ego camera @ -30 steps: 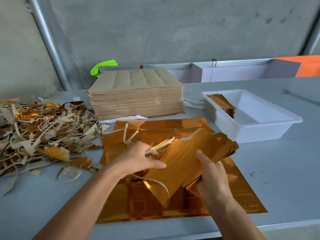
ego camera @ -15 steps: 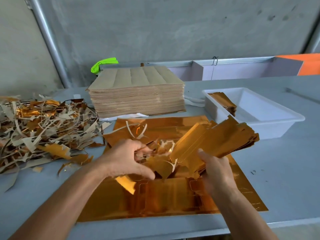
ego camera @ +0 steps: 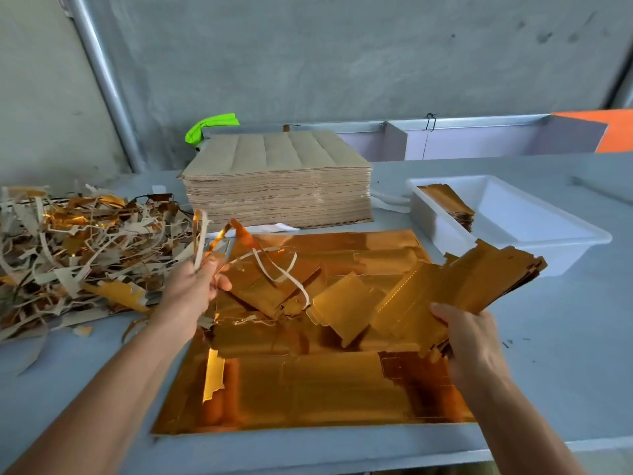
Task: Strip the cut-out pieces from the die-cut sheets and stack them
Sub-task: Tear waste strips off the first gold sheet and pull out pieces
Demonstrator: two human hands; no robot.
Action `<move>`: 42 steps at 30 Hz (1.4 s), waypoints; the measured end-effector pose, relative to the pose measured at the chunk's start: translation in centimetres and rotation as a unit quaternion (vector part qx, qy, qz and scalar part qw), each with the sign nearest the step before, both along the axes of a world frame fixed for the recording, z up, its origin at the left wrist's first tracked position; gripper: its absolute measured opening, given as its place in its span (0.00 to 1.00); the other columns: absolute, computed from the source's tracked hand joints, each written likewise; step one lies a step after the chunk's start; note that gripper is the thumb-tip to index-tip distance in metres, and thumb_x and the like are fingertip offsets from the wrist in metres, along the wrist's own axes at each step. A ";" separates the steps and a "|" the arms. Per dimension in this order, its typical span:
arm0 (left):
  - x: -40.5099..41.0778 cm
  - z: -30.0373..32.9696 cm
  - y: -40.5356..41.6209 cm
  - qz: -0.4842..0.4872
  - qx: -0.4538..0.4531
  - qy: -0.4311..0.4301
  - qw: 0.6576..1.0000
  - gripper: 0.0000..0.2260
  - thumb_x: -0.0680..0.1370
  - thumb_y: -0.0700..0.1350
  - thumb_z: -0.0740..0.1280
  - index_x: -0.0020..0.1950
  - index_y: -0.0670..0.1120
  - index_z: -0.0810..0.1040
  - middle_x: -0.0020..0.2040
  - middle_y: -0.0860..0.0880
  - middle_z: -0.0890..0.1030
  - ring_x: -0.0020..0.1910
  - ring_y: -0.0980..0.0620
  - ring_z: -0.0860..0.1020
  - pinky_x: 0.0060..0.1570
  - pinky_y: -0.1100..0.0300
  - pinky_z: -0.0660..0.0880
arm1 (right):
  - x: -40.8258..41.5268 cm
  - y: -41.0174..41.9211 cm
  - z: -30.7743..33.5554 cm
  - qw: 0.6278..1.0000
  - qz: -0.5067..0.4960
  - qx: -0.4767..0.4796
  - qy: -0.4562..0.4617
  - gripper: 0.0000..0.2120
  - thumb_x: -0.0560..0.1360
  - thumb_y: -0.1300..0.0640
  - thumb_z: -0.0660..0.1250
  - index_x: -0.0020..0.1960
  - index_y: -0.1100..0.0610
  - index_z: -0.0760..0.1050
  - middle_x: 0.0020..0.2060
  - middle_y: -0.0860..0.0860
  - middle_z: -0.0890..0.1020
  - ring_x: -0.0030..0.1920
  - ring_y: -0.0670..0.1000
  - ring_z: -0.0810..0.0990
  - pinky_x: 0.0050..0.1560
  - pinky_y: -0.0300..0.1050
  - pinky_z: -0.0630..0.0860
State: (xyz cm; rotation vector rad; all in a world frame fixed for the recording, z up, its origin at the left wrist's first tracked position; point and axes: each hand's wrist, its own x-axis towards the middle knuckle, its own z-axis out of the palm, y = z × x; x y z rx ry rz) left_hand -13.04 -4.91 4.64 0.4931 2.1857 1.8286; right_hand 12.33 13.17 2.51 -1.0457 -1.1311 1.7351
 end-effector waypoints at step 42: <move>4.7 -1.4 8.2 -0.087 0.007 -0.049 0.995 0.03 0.74 0.43 0.71 0.47 0.49 0.79 0.38 0.51 0.81 0.33 0.55 0.79 0.28 0.65 0.74 | -1.0 -0.3 -1.5 0.989 0.060 0.103 -0.091 0.12 0.79 0.57 0.62 0.61 0.47 0.70 0.54 0.47 0.79 0.49 0.51 0.81 0.48 0.54 0.80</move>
